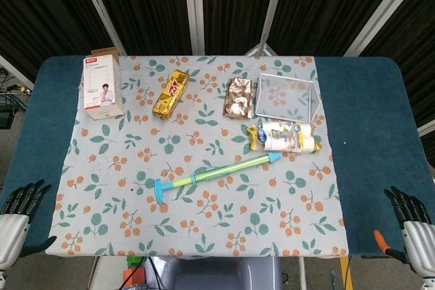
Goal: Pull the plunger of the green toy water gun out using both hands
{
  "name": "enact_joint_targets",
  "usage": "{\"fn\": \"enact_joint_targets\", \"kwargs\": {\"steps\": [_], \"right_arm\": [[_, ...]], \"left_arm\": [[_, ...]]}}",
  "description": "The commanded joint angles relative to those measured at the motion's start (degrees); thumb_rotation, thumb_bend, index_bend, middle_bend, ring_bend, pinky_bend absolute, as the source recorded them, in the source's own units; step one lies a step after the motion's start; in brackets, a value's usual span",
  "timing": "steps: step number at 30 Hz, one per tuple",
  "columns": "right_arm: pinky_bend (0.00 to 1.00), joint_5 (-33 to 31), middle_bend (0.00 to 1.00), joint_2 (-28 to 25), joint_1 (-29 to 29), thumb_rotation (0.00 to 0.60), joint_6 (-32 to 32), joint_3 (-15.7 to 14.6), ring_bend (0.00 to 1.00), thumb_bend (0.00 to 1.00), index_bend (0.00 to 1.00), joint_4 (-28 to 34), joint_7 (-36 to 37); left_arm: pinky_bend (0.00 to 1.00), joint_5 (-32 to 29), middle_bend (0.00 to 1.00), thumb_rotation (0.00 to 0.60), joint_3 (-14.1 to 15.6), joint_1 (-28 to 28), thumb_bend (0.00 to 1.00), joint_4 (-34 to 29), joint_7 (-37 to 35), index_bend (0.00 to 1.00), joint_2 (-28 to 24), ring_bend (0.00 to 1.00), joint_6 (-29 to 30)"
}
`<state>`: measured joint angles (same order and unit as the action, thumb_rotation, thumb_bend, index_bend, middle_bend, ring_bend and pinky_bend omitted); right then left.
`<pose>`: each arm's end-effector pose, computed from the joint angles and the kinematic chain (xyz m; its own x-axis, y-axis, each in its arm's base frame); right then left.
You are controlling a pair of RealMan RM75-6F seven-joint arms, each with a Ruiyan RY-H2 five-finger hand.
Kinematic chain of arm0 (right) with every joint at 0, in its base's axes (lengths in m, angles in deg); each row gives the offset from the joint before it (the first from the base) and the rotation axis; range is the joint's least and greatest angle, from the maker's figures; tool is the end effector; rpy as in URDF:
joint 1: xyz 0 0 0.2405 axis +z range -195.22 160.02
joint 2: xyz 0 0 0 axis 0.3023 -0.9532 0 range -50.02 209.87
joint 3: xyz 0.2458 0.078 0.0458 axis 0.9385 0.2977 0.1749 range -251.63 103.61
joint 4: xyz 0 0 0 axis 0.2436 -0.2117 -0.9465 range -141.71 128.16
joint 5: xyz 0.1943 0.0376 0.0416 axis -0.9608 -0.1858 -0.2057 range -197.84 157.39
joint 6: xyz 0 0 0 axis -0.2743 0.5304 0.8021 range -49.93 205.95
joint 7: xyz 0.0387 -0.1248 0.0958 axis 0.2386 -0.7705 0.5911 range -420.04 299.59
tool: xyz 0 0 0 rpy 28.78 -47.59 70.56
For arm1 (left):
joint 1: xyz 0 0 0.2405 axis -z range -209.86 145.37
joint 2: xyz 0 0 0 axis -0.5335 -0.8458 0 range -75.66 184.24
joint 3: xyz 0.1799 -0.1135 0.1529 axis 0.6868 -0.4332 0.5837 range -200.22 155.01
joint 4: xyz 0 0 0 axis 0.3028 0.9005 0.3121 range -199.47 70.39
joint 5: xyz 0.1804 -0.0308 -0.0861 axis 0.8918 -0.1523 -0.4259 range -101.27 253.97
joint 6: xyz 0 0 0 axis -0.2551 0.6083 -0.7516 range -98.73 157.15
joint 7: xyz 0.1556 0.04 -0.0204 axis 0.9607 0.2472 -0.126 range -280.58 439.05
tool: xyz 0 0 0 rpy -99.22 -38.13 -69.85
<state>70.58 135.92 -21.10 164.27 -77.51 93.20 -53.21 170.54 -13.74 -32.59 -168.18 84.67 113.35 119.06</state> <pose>-0.3155 -0.1295 0.1839 0.2812 -0.1420 0.9491 -0.9535 0.0703 0.2930 -0.2860 0.1279 0.1588 0.3797 0.1505 0.9128 0.9250 -0.0446 -0.3774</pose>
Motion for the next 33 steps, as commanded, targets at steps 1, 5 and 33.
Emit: {"fn": "enact_joint_targets", "kwargs": {"steps": [1,5,33], "right_arm": [[0.0,-0.1,0.0,0.1,0.1,0.6,-0.2,0.0,0.0,0.39,0.0,0.1,-0.2],[0.0,0.0,0.0,0.1,0.2,0.6,-0.4,0.0,0.0,0.39,0.0,0.3,-0.4],[0.0,-0.2,0.0,-1.5,0.8,0.6,-2.5,-0.7,0.0,0.39,0.0,1.1,2.5]], "left_arm": [[0.0,-0.1,0.0,0.6,-0.1,-0.2,0.08,-0.1,-0.1,0.0,-0.2,0.0,-0.2],[0.0,-1.0,0.0,0.6,-0.3,-0.1,0.08,-0.5,-0.3,0.0,-0.4,0.0,-1.3],[0.1,-36.1,0.08,0.6,-21.5,21.2,0.21,-15.2,37.3,0.32,14.1,0.0,-16.5]]}}
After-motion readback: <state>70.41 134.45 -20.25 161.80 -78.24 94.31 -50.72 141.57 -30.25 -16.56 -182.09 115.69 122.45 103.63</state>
